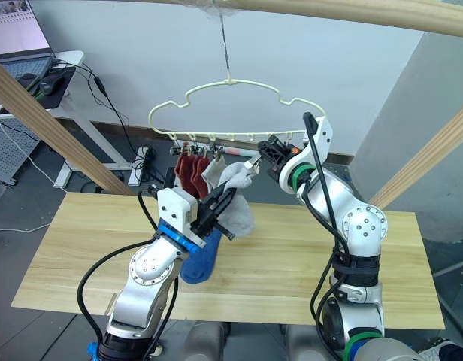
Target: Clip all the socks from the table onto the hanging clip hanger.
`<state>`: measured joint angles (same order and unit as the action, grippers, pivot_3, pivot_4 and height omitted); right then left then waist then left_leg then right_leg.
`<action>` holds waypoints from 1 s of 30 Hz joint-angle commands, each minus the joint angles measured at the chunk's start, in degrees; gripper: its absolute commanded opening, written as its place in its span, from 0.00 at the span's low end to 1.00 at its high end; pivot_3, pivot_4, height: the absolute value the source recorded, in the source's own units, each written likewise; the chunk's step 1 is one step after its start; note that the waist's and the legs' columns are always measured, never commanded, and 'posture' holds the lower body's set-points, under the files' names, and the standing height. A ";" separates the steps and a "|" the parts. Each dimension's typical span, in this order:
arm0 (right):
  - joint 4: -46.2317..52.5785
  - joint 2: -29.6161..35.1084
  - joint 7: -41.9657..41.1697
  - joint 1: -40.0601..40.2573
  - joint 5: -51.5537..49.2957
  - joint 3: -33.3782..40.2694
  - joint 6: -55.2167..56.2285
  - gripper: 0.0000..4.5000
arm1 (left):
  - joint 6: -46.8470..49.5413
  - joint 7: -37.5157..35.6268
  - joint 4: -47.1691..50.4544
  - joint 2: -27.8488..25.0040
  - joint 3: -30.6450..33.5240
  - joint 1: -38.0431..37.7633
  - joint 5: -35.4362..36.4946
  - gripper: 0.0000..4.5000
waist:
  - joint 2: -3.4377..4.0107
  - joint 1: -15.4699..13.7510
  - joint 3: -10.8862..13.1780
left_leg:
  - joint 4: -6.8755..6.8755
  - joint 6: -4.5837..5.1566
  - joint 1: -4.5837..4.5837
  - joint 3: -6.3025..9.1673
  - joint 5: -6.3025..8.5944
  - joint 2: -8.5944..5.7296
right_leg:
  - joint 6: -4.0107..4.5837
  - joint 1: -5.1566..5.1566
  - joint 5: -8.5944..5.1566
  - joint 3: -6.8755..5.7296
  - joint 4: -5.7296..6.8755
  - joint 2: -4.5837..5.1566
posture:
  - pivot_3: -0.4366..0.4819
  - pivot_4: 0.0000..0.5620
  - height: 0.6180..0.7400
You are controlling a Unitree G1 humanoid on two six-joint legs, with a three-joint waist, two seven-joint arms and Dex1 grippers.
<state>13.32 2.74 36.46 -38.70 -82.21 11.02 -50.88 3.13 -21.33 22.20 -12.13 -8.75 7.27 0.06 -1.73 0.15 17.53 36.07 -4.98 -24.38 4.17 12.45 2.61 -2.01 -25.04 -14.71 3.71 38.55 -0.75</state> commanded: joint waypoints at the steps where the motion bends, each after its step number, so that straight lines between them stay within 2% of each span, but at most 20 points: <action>1: -1.92 1.08 2.08 2.53 1.03 0.38 0.20 0.00 | -1.62 0.52 3.29 -0.44 0.13 -1.02 -0.34 0.00 | 0.00 0.00 0.00 | 0.00 0.00 0.00 0.00 0.00 0.00 | 0.00 0.00 0.00 0.00 0.00 0.00 | 0.55 0.49 1.00; 20: -1.03 -0.32 3.18 2.01 -1.64 -1.75 1.70 0.00 | -2.11 0.31 0.05 0.60 -2.29 2.54 -0.32 0.00 | 0.00 -0.03 -0.01 | 0.01 0.00 0.00 0.00 0.00 0.00 | 0.00 -0.01 0.00 0.01 0.02 0.00 | 0.54 0.50 1.00; 23: -0.71 -0.12 2.12 2.03 -1.94 -1.91 1.94 0.20 | -2.29 0.33 -0.28 0.63 -2.27 3.03 -0.29 0.00 | 0.00 0.02 -0.01 | 0.01 0.01 0.00 -0.01 0.00 0.00 | 0.00 -0.01 0.00 0.02 0.02 0.00 | 0.54 0.50 1.00; 30: 1.06 3.27 -5.33 1.23 -2.57 -1.85 1.42 0.79 | -2.61 0.11 -0.88 0.54 -2.55 3.04 0.02 0.00 | 0.02 0.27 0.01 | 0.00 0.01 -0.26 -0.03 -0.01 0.03 | 0.02 -0.33 0.01 0.03 0.10 -0.03 | 0.54 0.51 1.00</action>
<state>11.98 4.96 33.98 -36.75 -84.10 8.90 -49.34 1.96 -20.93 20.23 -11.68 -10.90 10.14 -0.10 -1.71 0.42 17.55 36.07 -4.97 -24.64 4.14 12.44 2.64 -2.00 -25.37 -14.70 3.74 38.64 -0.78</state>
